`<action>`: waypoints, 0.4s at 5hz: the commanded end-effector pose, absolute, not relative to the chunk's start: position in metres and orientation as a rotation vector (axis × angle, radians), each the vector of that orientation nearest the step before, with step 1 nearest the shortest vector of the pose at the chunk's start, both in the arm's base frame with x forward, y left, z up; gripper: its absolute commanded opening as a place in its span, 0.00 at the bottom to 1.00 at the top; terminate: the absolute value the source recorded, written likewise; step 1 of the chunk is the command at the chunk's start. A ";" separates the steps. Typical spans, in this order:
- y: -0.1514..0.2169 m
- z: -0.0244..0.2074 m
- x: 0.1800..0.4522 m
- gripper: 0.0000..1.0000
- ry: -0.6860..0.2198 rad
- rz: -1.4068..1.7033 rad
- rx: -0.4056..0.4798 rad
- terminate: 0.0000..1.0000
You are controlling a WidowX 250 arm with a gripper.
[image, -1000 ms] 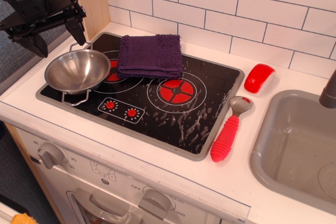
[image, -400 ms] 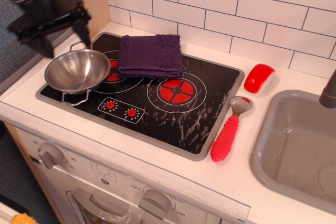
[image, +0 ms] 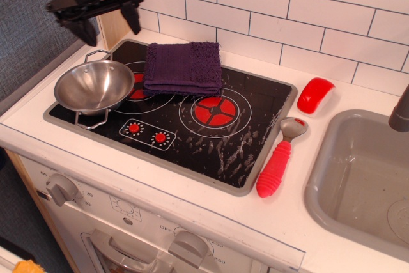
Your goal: Place the purple towel to the left of the red spoon
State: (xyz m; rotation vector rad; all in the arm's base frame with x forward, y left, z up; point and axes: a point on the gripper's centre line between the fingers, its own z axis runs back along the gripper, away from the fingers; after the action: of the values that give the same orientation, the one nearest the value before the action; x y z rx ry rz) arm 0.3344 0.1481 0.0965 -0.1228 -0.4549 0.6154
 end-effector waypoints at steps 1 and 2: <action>0.121 0.092 0.375 1.00 -0.489 0.482 -0.095 0.00; 0.117 0.079 0.390 1.00 -0.452 0.461 -0.104 0.00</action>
State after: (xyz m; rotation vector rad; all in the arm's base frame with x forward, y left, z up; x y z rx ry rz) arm 0.3850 0.1168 0.0603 -0.1136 -0.3957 0.4757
